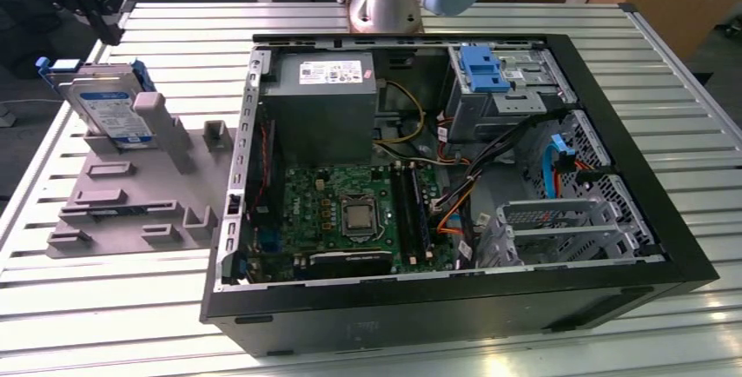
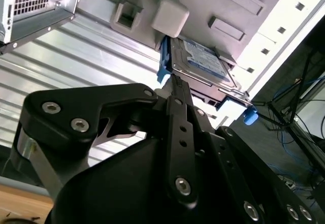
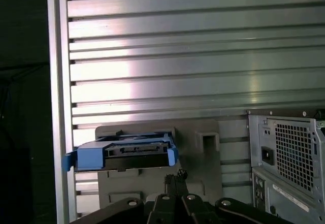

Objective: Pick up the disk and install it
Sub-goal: 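Reach for the disk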

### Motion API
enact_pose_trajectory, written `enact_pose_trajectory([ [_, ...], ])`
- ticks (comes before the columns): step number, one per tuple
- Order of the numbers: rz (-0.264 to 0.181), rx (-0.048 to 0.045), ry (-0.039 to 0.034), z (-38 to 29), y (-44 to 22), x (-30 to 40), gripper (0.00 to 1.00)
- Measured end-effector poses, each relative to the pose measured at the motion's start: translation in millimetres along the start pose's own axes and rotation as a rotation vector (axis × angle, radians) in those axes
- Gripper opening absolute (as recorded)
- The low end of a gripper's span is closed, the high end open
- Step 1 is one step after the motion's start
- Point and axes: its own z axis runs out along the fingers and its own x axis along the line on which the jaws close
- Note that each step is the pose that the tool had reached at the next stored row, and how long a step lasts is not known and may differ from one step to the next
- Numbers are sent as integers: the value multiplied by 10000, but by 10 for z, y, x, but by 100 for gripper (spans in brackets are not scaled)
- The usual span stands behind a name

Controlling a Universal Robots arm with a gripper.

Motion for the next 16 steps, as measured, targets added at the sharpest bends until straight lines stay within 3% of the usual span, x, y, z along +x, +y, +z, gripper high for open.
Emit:
enact_pose_trajectory([
  [3,10,7,78,17,14,47,11],
  [12,10,10,79,54,54,319,11],
  [16,11,10,80,58,55,375,11],
])
